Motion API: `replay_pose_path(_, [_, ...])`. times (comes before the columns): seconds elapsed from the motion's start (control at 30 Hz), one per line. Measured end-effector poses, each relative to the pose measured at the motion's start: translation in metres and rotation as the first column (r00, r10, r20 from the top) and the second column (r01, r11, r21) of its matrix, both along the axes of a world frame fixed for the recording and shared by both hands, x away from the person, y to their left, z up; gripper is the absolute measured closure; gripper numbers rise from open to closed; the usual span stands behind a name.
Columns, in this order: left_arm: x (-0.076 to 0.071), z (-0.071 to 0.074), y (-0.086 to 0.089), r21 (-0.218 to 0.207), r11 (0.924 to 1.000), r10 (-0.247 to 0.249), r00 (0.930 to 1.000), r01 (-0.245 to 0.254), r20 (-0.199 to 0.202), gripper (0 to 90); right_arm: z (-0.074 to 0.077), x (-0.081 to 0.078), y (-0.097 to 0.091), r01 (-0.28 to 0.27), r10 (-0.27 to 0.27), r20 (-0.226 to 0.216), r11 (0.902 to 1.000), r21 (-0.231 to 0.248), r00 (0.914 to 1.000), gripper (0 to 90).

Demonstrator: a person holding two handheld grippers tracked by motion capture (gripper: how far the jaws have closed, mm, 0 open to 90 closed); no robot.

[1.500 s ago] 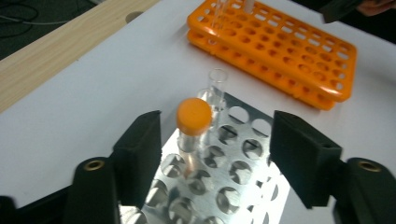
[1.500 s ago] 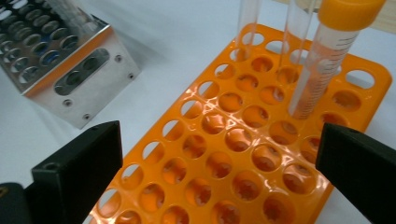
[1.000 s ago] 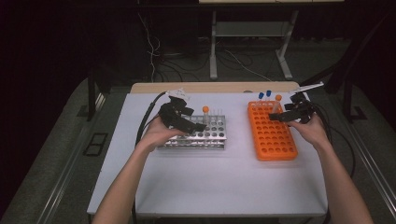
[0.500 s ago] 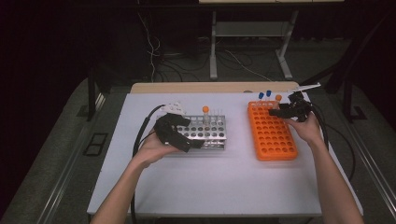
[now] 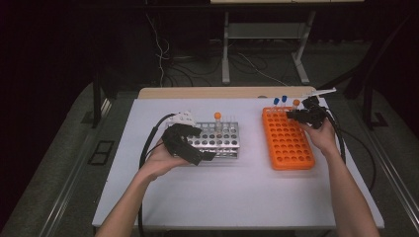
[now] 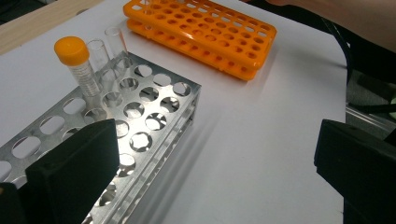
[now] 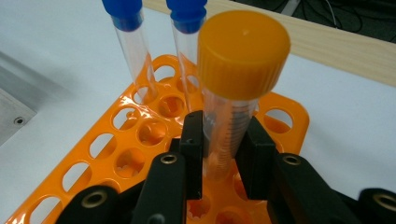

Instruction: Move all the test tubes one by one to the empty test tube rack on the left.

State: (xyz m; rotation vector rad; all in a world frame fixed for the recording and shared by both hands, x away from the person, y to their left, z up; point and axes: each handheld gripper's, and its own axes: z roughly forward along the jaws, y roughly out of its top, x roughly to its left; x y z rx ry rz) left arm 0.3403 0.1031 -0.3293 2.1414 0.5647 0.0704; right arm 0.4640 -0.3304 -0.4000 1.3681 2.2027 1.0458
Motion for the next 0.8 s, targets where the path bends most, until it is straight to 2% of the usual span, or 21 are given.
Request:
replay_pose_path(0.23, [0.001, -0.001, 0.0, 0.001, 1.0, 0.001, 1.0, -0.001, 0.0, 0.0, 0.02, -0.012, -0.002, 0.013, -0.013, 0.047, 0.9999, 0.003, 0.9988, 73.3])
replay_pose_path(0.33, [0.001, -0.001, -0.001, 0.003, 1.0, -0.002, 1.0, 0.002, -0.001, 0.0, 0.029, -0.021, -0.003, 0.002, -0.003, 0.058, 0.9999, 0.015, 0.9983, 73.3])
replay_pose_path(0.53, [0.001, -0.001, -0.003, 0.002, 1.0, -0.006, 1.0, 0.006, 0.0, 0.0, 0.046, -0.04, 0.001, -0.046, 0.045, 0.063, 0.9988, 0.015, 0.997, 73.3])
replay_pose_path(0.63, [0.0, 0.0, -0.004, 0.002, 0.9999, -0.011, 0.9999, 0.011, 0.0, 0.0, 0.053, -0.052, 0.006, -0.081, 0.079, 0.075, 0.9966, 0.018, 0.994, 73.3])
replay_pose_path(0.8, [-0.002, 0.002, -0.004, 0.0, 0.9999, -0.016, 0.9999, 0.016, 0.004, 0.0, 0.062, -0.07, 0.016, -0.139, 0.138, 0.07, 0.9903, 0.007, 0.9879, 73.3])
